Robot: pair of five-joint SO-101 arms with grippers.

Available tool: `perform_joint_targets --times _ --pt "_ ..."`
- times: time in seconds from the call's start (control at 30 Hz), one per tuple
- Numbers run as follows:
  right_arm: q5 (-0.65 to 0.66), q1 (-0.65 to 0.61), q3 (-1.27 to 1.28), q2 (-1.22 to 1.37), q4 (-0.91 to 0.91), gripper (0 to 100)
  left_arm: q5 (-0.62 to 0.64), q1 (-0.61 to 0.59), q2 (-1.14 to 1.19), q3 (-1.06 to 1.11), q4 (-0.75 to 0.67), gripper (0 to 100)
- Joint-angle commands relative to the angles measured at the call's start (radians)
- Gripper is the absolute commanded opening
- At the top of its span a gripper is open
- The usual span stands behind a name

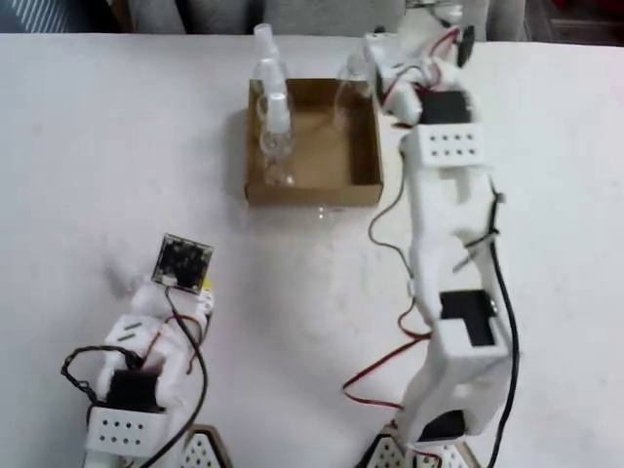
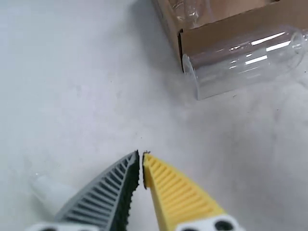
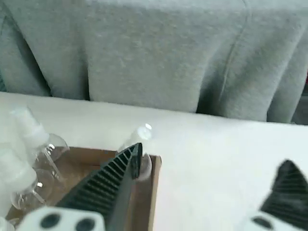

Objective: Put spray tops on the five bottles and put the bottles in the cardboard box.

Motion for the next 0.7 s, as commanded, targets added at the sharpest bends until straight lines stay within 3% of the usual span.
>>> perform_joint_targets --times 0.0,0.2,0.5,0.67 --pt "-0.009 0.054 -0.038 -0.102 0.094 18.3 -0.014 -0.007 -0.005 -0.003 -0.028 2" --pt "-0.002 0.136 -0.038 -0.179 0.335 1.2 -0.012 -0.005 -0.005 -0.003 -0.025 2" --pt "0.0 0.272 -0.038 -0.269 0.837 3.5 -0.012 -0.008 -0.007 -0.003 -0.021 2" --pt "-0.008 0.378 0.1 -0.251 0.918 3.1 -0.012 -0.01 -0.007 -0.003 -0.021 2"
